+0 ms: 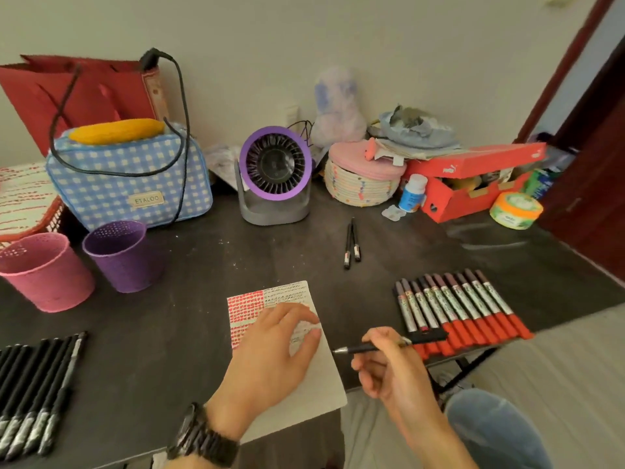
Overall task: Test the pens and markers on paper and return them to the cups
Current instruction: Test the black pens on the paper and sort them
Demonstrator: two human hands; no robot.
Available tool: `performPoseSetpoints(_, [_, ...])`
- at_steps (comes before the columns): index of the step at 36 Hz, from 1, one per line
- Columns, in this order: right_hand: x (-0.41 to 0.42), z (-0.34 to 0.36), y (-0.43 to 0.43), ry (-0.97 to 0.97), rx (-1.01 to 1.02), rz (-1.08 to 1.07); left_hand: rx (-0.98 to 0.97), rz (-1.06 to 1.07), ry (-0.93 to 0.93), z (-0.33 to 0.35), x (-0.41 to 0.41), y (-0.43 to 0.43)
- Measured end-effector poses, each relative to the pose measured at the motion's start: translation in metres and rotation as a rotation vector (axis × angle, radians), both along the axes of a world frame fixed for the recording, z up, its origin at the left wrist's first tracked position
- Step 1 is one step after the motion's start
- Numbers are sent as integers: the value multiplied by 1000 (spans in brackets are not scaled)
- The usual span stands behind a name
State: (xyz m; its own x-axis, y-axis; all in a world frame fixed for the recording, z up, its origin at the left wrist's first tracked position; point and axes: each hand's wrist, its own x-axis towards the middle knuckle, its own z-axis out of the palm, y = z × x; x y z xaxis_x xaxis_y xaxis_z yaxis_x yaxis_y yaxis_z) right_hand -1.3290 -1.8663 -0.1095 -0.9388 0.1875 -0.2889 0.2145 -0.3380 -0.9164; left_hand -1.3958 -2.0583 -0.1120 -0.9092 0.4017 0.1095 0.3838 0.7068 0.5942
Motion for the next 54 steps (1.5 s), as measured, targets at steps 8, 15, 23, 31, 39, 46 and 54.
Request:
performPoseSetpoints(8, [2, -8, -14, 36, -16, 35, 336, -62, -194, 16, 24, 8])
performPoseSetpoints(15, [4, -11, -14, -53, -381, -18, 329, 68, -208, 9, 25, -4])
performPoseSetpoints(23, [4, -10, 0, -113, -839, -28, 389, 152, -193, 9, 24, -12])
performPoseSetpoints(31, [3, -13, -5, -98, -886, -88, 403, 155, -183, 8, 25, -10])
performPoseSetpoints(39, [6, -18, -3, -70, -929, -88, 414, 166, -212, 10, 24, -9])
performPoseSetpoints(46, [14, -27, 8, -66, -833, -14, 410, 166, -271, 9, 24, -11])
performPoseSetpoints(54, [49, -21, 33, -56, -288, -64, 374, 113, -260, 19, 20, -10])
